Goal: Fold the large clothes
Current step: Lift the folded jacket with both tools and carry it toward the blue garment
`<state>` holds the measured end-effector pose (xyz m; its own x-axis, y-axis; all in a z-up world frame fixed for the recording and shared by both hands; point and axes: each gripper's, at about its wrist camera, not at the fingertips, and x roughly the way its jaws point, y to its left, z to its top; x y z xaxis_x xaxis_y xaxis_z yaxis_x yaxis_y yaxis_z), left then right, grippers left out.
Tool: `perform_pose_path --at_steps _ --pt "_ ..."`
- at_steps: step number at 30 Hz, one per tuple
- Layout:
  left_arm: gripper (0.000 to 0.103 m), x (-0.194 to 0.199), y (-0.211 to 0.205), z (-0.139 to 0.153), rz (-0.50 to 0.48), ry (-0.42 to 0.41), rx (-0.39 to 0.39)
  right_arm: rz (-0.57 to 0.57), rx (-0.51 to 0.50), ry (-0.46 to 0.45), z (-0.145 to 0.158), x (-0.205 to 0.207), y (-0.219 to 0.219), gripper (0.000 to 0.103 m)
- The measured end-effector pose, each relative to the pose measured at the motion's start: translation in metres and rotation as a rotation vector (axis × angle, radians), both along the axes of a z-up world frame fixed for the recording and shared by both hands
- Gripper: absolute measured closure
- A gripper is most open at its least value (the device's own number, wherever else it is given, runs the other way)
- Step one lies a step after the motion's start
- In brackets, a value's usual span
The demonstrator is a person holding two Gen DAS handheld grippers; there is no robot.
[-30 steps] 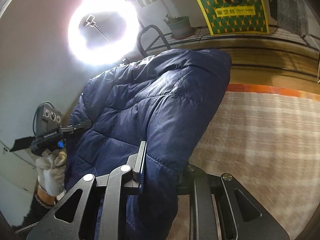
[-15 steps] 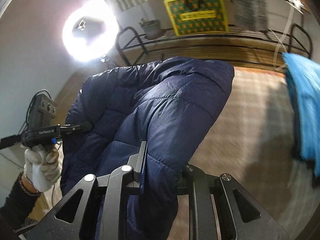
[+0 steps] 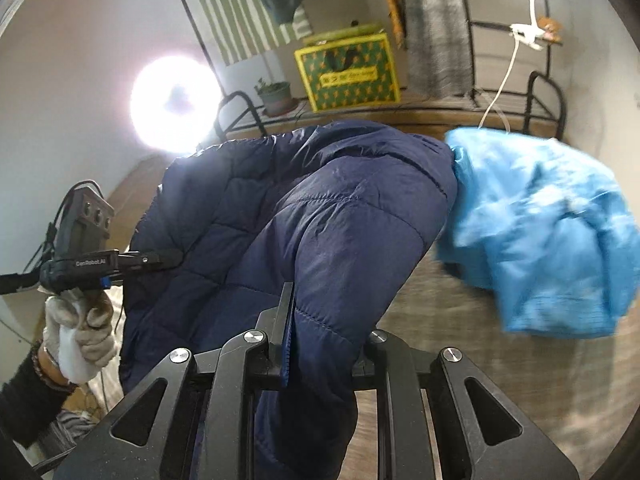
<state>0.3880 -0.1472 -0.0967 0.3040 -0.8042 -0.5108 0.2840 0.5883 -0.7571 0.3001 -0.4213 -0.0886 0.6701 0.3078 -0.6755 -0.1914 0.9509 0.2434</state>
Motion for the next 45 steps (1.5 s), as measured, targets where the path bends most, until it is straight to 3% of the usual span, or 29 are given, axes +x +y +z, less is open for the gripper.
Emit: perform_pose_path --at_steps 10,18,23,31,38,45 --pt "0.088 0.012 -0.07 0.06 -0.027 -0.085 -0.021 -0.036 -0.035 -0.099 0.044 -0.018 -0.053 0.087" --pt "0.088 0.03 -0.137 0.125 -0.057 -0.203 -0.012 -0.068 -0.041 -0.196 0.087 -0.03 -0.096 0.087" --pt "0.088 0.052 -0.179 0.147 -0.071 -0.227 -0.024 -0.108 -0.05 -0.246 0.11 -0.025 -0.131 0.087" --pt "0.088 0.092 -0.252 0.129 -0.09 -0.223 -0.009 -0.171 -0.096 -0.267 0.111 0.0 -0.184 0.087" --pt "0.088 0.134 -0.301 0.085 -0.075 -0.192 0.013 -0.228 -0.13 -0.254 0.087 0.037 -0.223 0.087" --pt "0.088 0.168 -0.327 0.026 -0.055 -0.115 0.039 -0.244 -0.178 -0.189 0.042 0.079 -0.244 0.087"
